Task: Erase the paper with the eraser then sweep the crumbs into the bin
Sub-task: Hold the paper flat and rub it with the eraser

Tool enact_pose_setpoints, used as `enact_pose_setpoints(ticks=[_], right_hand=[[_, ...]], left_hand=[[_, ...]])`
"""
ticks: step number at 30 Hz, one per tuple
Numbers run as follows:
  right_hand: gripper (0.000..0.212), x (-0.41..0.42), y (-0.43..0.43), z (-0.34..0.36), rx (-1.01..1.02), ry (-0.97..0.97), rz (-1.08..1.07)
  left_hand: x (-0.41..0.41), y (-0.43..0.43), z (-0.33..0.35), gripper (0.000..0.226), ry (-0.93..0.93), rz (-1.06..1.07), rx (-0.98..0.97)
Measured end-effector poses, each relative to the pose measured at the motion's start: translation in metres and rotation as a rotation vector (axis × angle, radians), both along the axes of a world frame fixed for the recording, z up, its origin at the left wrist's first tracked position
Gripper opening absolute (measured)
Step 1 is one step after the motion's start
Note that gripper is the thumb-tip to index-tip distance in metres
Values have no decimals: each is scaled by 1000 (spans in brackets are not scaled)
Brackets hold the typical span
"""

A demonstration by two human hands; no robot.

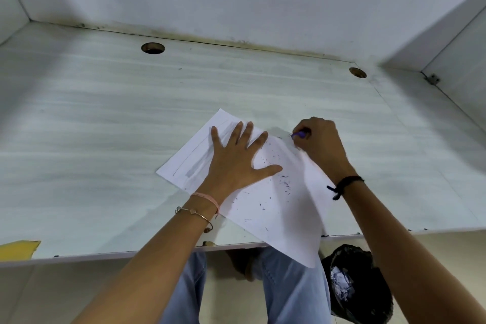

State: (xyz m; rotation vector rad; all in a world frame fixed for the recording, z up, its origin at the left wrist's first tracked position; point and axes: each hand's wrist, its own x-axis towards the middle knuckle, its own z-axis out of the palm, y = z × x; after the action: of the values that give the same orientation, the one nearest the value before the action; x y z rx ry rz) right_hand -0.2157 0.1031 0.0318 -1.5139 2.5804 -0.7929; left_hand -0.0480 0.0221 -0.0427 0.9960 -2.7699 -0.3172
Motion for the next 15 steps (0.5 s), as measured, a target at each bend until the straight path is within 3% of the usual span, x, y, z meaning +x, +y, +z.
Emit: enact_pose_setpoints(ticks=[4,10,15], right_hand=[[14,43,-4,-3,-7,-83,200],[13,4,-10,-7,-18,-90,-10],[10,41,-3,-12,0,-142,171]], left_hand=[[0,0,0,91,-29,-8,-30],[0,0,0,91,5,4,4],[0,-1,0,95,-28,-3,-28]])
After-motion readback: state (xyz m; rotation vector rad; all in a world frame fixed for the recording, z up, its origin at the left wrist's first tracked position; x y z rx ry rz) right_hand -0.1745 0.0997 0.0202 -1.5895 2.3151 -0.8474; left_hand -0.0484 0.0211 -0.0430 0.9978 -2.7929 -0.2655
